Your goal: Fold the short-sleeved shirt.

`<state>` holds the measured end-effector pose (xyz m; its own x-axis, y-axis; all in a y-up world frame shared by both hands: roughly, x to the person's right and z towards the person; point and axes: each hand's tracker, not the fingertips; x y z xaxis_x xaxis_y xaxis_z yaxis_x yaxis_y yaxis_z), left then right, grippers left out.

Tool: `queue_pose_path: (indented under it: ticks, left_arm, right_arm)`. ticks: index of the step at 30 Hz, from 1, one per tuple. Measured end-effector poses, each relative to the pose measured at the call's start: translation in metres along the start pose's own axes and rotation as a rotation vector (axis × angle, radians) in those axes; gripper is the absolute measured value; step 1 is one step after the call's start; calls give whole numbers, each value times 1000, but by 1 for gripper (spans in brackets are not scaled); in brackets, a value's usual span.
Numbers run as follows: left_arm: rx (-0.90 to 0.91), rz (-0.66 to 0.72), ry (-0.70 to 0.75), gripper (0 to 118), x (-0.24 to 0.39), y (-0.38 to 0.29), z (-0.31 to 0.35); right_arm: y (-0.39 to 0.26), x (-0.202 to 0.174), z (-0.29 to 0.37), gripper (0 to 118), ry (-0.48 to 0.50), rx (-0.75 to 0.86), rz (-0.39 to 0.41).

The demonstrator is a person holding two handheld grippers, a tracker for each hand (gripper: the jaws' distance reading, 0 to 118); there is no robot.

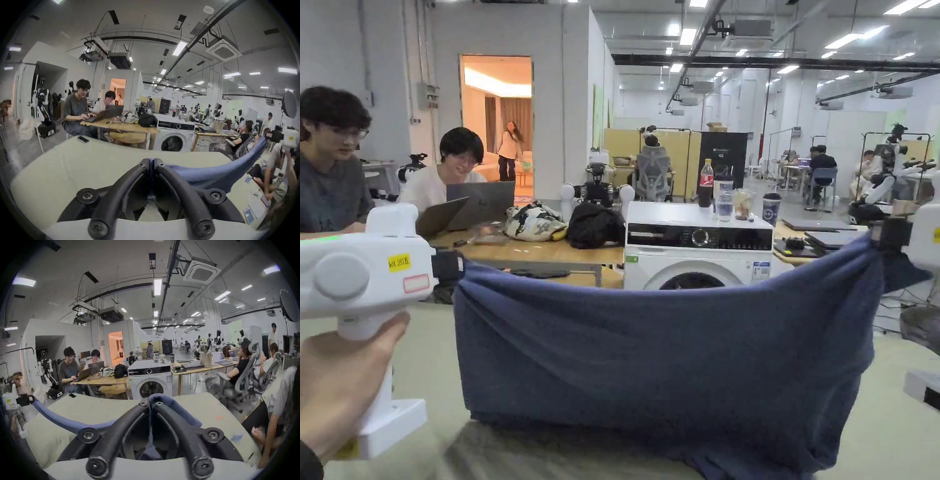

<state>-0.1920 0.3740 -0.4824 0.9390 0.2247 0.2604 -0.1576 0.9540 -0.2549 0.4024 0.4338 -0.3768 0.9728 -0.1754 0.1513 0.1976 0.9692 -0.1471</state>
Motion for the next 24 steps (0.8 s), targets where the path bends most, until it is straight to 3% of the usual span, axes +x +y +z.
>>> queue_pose_path:
  ticks: [6, 8, 10, 11, 13, 14, 16, 20, 24]
  left_arm:
    - [-113, -18, -28, 0, -8, -96, 94]
    - [-102, -3, -20, 0, -14, -126, 122]
    - [-158, 43, -26, 0, -23, -155, 149]
    - [-166, 53, -27, 0, -27, -168, 161]
    - [-205, 81, 5, 0, -31, -184, 186]
    - [-223, 102, -12, 0, -36, -195, 197]
    - [-265, 110, 27, 0, -42, -216, 212]
    - [-378, 119, 46, 0, -51, -262, 214]
    - [-444, 113, 81, 0, -55, -296, 206]
  right_arm:
    - [-99, 17, 91, 0, 17, -53, -44]
    - [-141, -6, 145, 0, -22, -51, -28]
    - [-179, -7, 177, 0, -50, -105, -75]
    - [-191, 5, 178, 0, -24, -136, -97]
    - [-222, 2, 201, 0, -75, -175, -121]
    - [-236, 5, 209, 0, -39, -218, -125]
    - [-261, 6, 218, 0, -76, -245, -131]
    - [-306, 9, 217, 0, -81, -361, -92]
    - [-339, 17, 214, 0, -74, -413, -113]
